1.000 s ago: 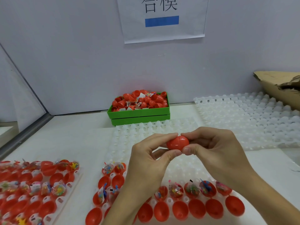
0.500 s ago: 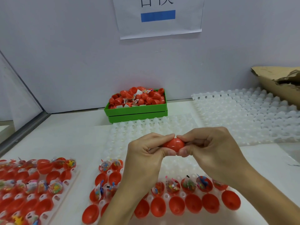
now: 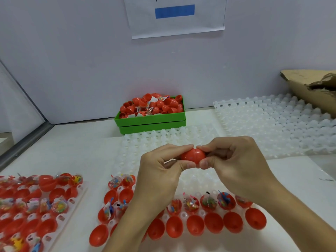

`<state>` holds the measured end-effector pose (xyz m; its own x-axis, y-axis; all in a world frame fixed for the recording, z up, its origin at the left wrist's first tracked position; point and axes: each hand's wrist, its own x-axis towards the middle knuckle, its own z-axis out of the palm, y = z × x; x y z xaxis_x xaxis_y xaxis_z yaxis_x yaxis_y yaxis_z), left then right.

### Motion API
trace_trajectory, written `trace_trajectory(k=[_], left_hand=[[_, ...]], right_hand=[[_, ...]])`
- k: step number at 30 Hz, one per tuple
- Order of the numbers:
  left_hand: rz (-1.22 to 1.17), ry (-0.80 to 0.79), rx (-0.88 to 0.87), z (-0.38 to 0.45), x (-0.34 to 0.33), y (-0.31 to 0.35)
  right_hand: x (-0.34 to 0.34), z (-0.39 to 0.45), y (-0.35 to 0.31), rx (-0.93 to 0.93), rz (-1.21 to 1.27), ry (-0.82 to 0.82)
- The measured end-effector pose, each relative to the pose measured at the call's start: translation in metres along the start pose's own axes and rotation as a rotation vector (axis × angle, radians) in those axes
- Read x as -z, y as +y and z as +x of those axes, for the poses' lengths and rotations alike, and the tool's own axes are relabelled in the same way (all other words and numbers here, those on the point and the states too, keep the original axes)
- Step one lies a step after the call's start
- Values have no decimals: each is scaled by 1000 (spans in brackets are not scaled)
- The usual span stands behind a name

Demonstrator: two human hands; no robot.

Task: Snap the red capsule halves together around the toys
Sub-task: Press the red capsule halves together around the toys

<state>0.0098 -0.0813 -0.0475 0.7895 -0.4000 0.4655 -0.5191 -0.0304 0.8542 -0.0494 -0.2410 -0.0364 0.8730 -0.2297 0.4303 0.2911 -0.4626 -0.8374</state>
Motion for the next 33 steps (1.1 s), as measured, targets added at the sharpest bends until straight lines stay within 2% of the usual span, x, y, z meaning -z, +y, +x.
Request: trace_trajectory(k=[11, 16, 21, 23, 25, 28, 33], left_hand=[[49, 41, -37, -2, -1, 5], [101, 73, -41, 0, 0, 3], [290, 111, -189, -1, 1, 2], [433, 109, -281, -2, -2, 3], [477, 64, -299, -3, -3, 4], [299, -56, -182, -1, 2, 6], [-206, -144, 195, 3, 9, 4]], right_hand=[[-8, -1, 4, -33, 156, 53], [-10, -1, 4, -60, 127, 50], [-15, -5, -3, -51, 163, -60], [-21, -7, -6, -41, 158, -30], [-22, -7, -5, -52, 175, -5], [-16, -3, -2, -93, 228, 23], [-13, -2, -4, -89, 351, -39]])
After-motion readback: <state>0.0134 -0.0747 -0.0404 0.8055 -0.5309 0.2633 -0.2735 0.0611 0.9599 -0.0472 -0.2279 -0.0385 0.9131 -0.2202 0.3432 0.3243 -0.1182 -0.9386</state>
